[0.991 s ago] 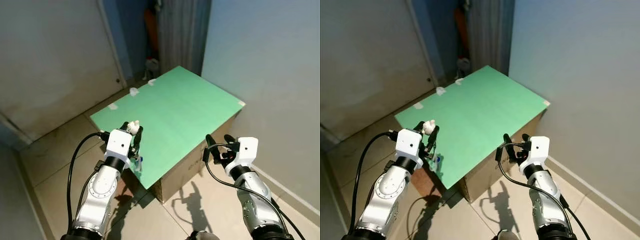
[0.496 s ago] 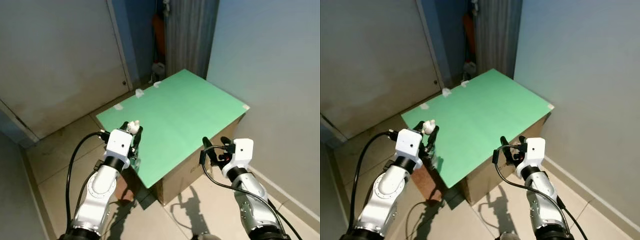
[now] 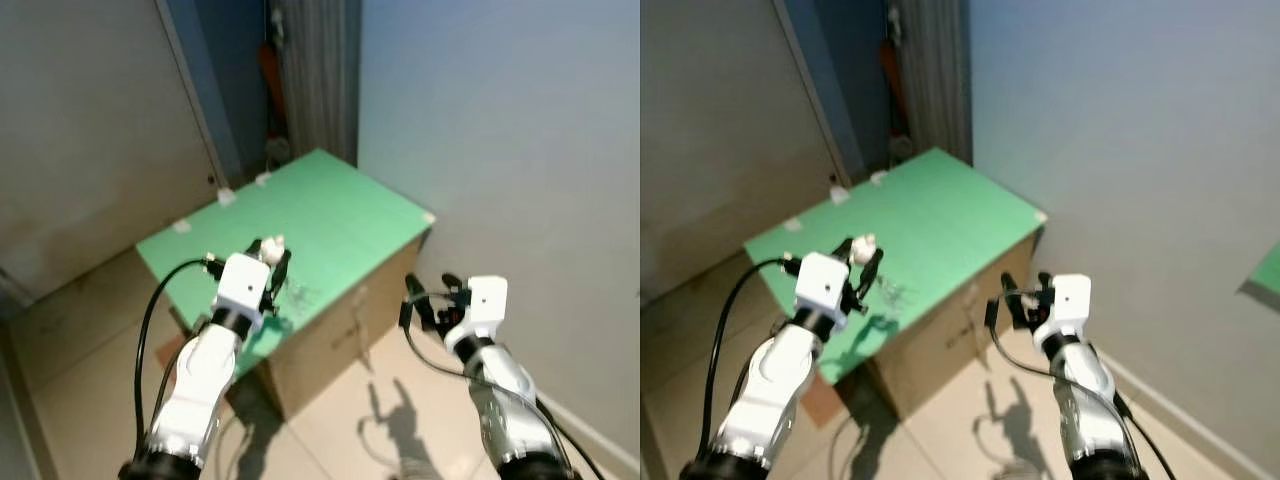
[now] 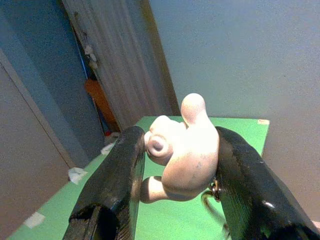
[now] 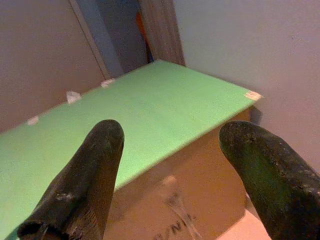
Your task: Hang keys on a hook
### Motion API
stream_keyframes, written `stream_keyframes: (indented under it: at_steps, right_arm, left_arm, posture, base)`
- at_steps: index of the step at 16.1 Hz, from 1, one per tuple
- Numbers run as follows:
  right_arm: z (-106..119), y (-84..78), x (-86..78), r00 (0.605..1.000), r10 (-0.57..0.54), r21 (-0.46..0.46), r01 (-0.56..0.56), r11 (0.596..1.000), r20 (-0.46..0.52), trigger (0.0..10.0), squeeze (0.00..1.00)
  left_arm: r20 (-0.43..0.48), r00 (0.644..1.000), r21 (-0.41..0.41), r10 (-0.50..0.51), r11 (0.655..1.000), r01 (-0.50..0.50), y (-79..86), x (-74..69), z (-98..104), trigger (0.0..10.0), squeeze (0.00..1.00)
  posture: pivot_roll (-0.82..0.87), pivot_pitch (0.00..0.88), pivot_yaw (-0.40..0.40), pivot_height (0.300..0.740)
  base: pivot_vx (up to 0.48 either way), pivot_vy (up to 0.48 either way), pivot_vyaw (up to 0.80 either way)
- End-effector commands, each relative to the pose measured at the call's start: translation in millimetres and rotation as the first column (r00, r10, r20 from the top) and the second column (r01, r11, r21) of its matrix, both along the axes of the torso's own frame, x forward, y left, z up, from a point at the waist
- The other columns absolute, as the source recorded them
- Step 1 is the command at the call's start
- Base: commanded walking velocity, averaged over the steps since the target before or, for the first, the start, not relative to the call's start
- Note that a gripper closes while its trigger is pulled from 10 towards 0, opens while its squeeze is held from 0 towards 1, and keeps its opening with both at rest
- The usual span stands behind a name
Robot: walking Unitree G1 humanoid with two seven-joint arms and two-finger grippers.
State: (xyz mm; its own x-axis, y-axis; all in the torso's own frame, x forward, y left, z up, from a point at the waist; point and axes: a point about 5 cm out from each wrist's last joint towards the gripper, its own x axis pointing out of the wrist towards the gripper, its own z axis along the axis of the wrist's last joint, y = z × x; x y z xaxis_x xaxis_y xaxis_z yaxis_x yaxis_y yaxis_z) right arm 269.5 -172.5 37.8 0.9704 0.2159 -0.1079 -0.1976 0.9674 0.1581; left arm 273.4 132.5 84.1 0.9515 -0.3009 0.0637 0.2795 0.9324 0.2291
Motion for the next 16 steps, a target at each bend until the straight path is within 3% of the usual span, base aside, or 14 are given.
stream_keyframes:
  at_steps: [1, 16]
  right_arm:
    - [1.7, -1.4, 1.1, 1.0, 0.0, -0.013, 0.0, 1.0, 0.005, 10.0, 0.0]
    - [2.4, -2.7, 1.1, 1.0, 0.011, -0.01, -0.01, 1.0, 0.015, 10.0, 0.0]
  left_arm:
    - [0.008, 1.0, -0.012, -0.004, 1.0, 0.004, -0.6, 0.2, 1.7, 0.0, 0.0]
    - [-0.003, 1.0, -0.01, -0.03, 0.999, 0.03, -1.4, 0.1, -2.1, 0.0, 0.0]
  posture:
    - [-0.22, 0.0, 0.111, 0.736]
    - [-0.22, 0.0, 0.109, 0.736]
  base:
    - [0.0, 0.0, 0.0]
    - [0.0, 0.0, -0.72]
